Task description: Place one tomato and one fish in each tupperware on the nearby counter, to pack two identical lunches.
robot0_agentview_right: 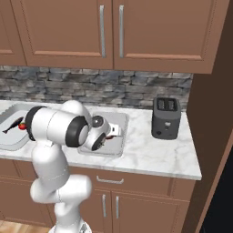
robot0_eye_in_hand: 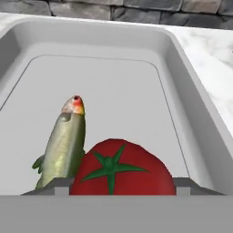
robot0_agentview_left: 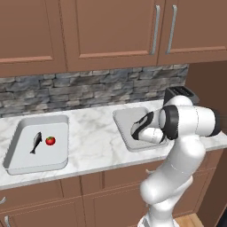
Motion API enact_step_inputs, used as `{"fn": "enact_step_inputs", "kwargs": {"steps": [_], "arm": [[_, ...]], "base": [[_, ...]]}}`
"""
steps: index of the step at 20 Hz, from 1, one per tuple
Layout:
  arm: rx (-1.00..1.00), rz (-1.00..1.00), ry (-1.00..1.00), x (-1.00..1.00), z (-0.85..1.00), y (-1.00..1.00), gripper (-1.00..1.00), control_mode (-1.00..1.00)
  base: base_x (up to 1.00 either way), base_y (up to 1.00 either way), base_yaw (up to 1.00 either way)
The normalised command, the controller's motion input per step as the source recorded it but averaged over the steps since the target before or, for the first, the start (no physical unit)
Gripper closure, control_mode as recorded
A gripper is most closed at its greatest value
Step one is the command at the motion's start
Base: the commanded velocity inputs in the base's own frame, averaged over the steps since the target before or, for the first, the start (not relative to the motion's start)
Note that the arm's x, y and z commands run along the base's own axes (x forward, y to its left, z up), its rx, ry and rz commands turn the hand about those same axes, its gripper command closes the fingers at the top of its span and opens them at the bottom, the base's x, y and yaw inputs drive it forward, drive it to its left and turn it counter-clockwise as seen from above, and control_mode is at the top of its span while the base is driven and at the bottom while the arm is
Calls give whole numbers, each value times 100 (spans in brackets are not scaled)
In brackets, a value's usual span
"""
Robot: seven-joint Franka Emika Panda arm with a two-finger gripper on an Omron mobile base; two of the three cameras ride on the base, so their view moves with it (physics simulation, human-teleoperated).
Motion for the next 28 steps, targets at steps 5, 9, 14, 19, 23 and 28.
{"fn": "enact_step_inputs", "kwargs": {"steps": [5,9,14,19,23,28], "arm": [[0,0,0,24,-9,-29,-100,-100],[0,0,-1,21,-6,-30,-100,-100],[0,0,-4,-4,5,-4,-100,-100],[0,0,-11,-97,58,-22,-100,-100],[-3,0,-14,-86,95,-5,-100,-100],[-17,0,-2,-10,100,1,-100,-100]], "base": [[0,0,0],[0,0,0],[0,0,0],[0,0,0],[0,0,0],[0,0,0]]}}
